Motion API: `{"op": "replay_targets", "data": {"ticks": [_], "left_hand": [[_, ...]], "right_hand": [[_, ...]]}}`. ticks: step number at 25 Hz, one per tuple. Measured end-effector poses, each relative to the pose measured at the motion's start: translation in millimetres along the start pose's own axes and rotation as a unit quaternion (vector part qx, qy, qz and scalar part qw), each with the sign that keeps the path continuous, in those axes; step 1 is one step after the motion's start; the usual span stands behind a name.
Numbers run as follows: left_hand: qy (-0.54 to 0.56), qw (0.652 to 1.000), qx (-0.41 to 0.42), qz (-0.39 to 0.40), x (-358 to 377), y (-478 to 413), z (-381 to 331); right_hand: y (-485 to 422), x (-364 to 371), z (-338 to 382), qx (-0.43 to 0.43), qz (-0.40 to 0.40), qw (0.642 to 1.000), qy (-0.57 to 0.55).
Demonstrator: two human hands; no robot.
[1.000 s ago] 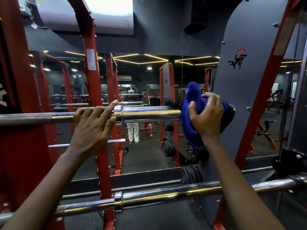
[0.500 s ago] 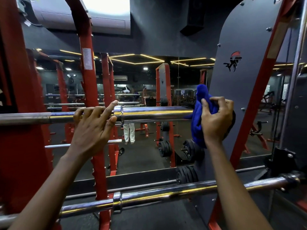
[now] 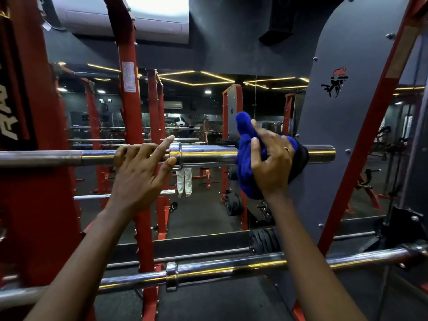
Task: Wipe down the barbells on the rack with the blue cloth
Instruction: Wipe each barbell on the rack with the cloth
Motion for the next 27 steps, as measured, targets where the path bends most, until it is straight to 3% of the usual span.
{"op": "replay_targets", "data": {"ticks": [2,6,9,13,17,19,23,25,27], "left_hand": [[0.001,1.0,-0.002,0.003,1.3,1.1,0.3],[0.006,1.0,-0.013,0.001,-0.1,1.6,-2.7],[0.0,1.0,0.001,0.007,-0.7,2.7,-1.8],[-0.005,1.0,-0.005,0.001,-1.0,2.1,-5.8],[-0.042,0.997,-0.055,-0.02,-8.8,-12.2,-15.9],[-0.039,0.996,-0.081,0.028,-17.6,-26.2,-18.1],[-0.047,0.964,-0.177,0.191,-18.1,-53.3,-9.8],[-0.049,0.962,-0.18,0.199,-17.2,-54.1,-9.7],[-0.024,0.983,-0.116,0.14,-16.7,-44.2,-9.8]], "right_hand": [[2.1,15.3,23.6,0.034,-0.009,0.999,-0.005],[18.7,62.3,94.3,-0.09,0.113,0.989,0.026],[20.4,49.2,72.2,-0.136,0.08,0.986,0.053],[39.3,6.5,-15.4,0.048,-0.085,0.995,0.038],[45.2,1.4,-35.8,0.185,-0.159,0.966,-0.086],[38.4,-2.9,-37.7,0.201,-0.166,0.958,-0.12],[24.3,-17.0,-50.5,0.171,-0.112,0.977,-0.055],[23.4,-22.9,-59.4,0.179,-0.108,0.978,-0.018],[23.5,-25.1,-61.6,0.184,-0.116,0.976,-0.006]]}}
Point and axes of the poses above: each hand's wrist, its own y-axis away from the middle knuckle, its own x-axis out of the palm, z = x × y, the point moved 5 cm from there along -y, towards the middle knuckle, and after that the axes turned 7 degrees about z, right-handed, at the moved point
